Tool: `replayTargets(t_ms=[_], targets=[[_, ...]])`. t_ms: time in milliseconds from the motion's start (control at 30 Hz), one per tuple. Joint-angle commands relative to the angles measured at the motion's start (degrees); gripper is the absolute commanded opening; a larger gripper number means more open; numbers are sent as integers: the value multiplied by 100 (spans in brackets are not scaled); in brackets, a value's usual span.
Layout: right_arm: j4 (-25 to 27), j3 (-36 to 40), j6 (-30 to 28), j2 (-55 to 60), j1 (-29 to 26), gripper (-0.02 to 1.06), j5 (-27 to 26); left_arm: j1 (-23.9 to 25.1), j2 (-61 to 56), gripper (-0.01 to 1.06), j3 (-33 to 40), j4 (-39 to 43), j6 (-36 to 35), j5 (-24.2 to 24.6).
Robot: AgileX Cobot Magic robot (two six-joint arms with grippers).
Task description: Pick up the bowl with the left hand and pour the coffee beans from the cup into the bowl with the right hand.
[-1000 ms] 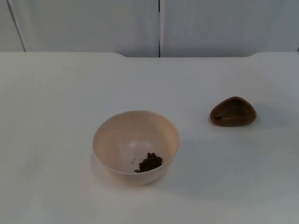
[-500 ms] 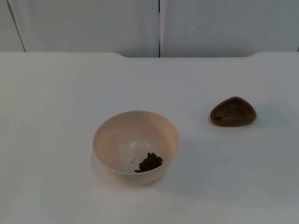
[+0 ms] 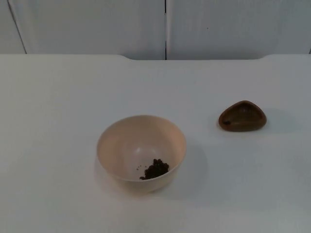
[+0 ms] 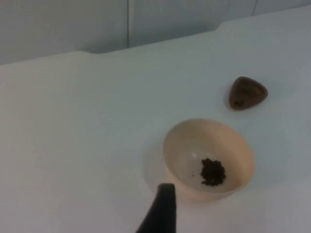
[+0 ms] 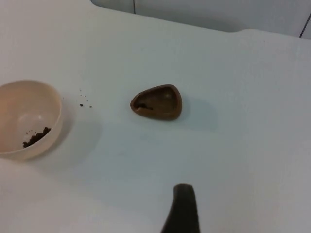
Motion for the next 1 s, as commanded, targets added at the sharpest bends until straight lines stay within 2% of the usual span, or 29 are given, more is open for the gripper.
replayTargets(t_ms=[0, 200, 533, 733, 933, 967], targets=[[11, 276, 7, -415, -4, 63, -102, 7, -287, 79, 19, 188, 16, 214], [53, 574, 7, -1207, -4, 63, -116, 7, -571, 79, 33, 188, 16, 691], [136, 597, -130, -2327, -4, 63, 195, 7, -1608, 79, 768, 127, 29, 690], [148, 732, -146, -2606, -4, 63, 497, 7, -2002, 79, 827, 235, 29, 698], [251, 1176, -146, -2606, 8, 63, 610, 7, -2002, 79, 835, 334, 29, 990], [330, 1254, -307, -2606, 8, 63, 781, 7, -2002, 79, 887, 389, 17, 1112]])
